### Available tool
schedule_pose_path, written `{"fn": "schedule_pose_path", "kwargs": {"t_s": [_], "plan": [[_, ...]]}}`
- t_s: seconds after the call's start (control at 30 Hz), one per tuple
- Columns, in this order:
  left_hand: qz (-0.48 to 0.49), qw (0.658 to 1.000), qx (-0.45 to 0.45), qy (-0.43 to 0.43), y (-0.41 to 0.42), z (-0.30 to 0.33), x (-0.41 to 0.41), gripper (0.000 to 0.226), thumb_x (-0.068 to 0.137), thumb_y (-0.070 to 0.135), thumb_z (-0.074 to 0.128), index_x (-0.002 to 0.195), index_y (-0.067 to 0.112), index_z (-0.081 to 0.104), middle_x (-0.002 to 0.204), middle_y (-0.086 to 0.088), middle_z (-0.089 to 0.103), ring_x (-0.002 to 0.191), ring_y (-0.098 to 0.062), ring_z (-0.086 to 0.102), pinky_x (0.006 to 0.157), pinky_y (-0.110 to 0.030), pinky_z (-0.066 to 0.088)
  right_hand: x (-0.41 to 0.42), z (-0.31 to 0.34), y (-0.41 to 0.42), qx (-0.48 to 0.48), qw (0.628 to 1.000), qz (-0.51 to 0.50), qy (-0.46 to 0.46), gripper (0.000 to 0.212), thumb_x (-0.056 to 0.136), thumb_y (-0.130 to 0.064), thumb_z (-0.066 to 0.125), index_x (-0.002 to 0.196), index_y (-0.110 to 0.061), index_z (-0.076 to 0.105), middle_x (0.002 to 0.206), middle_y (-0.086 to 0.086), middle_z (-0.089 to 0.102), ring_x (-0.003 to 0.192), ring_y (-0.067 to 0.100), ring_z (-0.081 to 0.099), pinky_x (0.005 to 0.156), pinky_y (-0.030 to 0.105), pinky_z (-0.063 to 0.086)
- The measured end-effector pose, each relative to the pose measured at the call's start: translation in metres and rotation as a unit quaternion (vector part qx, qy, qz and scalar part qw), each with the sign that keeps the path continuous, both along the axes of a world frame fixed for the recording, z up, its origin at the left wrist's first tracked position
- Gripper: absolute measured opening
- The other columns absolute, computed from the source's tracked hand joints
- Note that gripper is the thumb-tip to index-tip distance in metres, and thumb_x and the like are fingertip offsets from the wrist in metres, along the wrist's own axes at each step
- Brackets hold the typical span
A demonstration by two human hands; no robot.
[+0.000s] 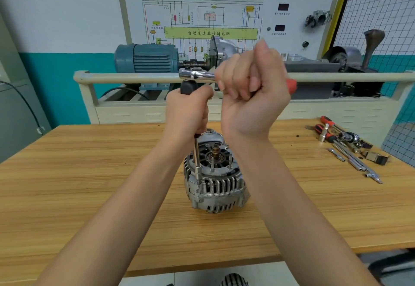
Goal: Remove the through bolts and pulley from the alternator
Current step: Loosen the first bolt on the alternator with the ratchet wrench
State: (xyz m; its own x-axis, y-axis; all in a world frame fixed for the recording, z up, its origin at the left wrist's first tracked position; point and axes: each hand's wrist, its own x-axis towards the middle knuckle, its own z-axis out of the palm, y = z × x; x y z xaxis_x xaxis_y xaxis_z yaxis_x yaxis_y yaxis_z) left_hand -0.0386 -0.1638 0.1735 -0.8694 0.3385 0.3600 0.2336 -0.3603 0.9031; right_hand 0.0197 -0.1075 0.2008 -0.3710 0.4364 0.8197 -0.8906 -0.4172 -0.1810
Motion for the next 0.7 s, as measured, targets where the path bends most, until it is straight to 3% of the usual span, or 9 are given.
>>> {"fn": "schedule_pose_path", "kwargs": {"t_s": [0.07, 0.17, 0.3, 0.4, 0.47, 0.6, 0.7], "plan": [[0.052, 0.998, 0.017, 0.019, 0.003, -0.002, 0.002, 0.048, 0.083, 0.001, 0.058, 0.048, 0.022, 0.033, 0.038, 0.009, 0.028, 0.032, -0.008, 0.021, 0.037, -0.012, 0.019, 0.002, -0.004, -0.012, 0.023, 0.997, -0.076, 0.023, 0.037, 0.084, 0.003, 0.04, 0.056, -0.022, 0.041, 0.039, -0.005, 0.031, 0.037, 0.011, 0.022, 0.045, 0.032, 0.017], [0.022, 0.999, 0.005, 0.029, -0.001, -0.004, 0.001, 0.045, 0.083, 0.002, 0.057, 0.052, 0.021, 0.031, 0.039, 0.008, 0.026, 0.034, -0.009, 0.019, 0.038, -0.013, 0.019, 0.001, -0.004, -0.009, 0.037, 0.997, -0.061, 0.029, 0.045, 0.083, 0.003, 0.04, 0.046, -0.019, 0.029, 0.038, -0.005, 0.032, 0.036, 0.009, 0.023, 0.046, 0.029, 0.018], [-0.128, 0.991, -0.019, 0.042, -0.015, -0.001, -0.01, 0.043, 0.081, 0.003, 0.059, 0.048, 0.019, 0.037, 0.039, 0.004, 0.027, 0.033, -0.011, 0.021, 0.038, -0.017, 0.022, -0.005, 0.007, 0.019, 0.005, 0.994, 0.102, -0.029, 0.052, 0.085, -0.006, 0.042, 0.035, -0.02, 0.036, 0.032, -0.006, 0.028, 0.031, 0.009, 0.024, 0.043, 0.023, 0.021], [-0.286, 0.956, -0.039, 0.054, -0.021, 0.001, -0.014, 0.035, 0.077, 0.012, 0.06, 0.047, 0.017, 0.042, 0.037, 0.005, 0.031, 0.03, -0.009, 0.025, 0.036, -0.016, 0.023, -0.013, 0.007, 0.036, -0.1, 0.952, 0.276, -0.089, 0.049, 0.082, -0.015, 0.042, 0.034, -0.015, 0.034, 0.031, -0.003, 0.025, 0.031, 0.01, 0.017, 0.04, 0.022, 0.022], [-0.327, 0.942, -0.052, 0.055, -0.019, 0.001, -0.013, 0.038, 0.077, 0.013, 0.061, 0.045, 0.017, 0.04, 0.034, 0.006, 0.029, 0.027, -0.006, 0.023, 0.035, -0.012, 0.021, -0.017, 0.005, 0.042, -0.151, 0.925, 0.339, -0.085, 0.048, 0.082, -0.015, 0.042, 0.035, -0.014, 0.033, 0.031, -0.002, 0.024, 0.036, 0.01, 0.01, 0.038, 0.021, 0.021], [-0.293, 0.955, -0.046, 0.013, -0.015, 0.002, -0.013, 0.046, 0.084, 0.013, 0.052, 0.041, 0.02, 0.036, 0.033, 0.008, 0.024, 0.026, -0.005, 0.018, 0.033, -0.011, 0.015, -0.012, 0.002, 0.038, -0.149, 0.95, 0.261, -0.08, 0.047, 0.083, -0.014, 0.043, 0.036, -0.016, 0.034, 0.032, -0.004, 0.024, 0.031, 0.01, 0.021, 0.039, 0.021, 0.024], [-0.164, 0.986, -0.039, 0.005, -0.007, 0.001, -0.008, 0.051, 0.089, 0.006, 0.052, 0.044, 0.022, 0.032, 0.035, 0.008, 0.023, 0.028, -0.007, 0.016, 0.034, -0.013, 0.015, -0.003, 0.0, 0.026, -0.066, 0.989, 0.125, -0.05, 0.053, 0.091, -0.009, 0.037, 0.038, -0.015, 0.035, 0.034, -0.005, 0.027, 0.034, 0.01, 0.023, 0.043, 0.024, 0.024]]}}
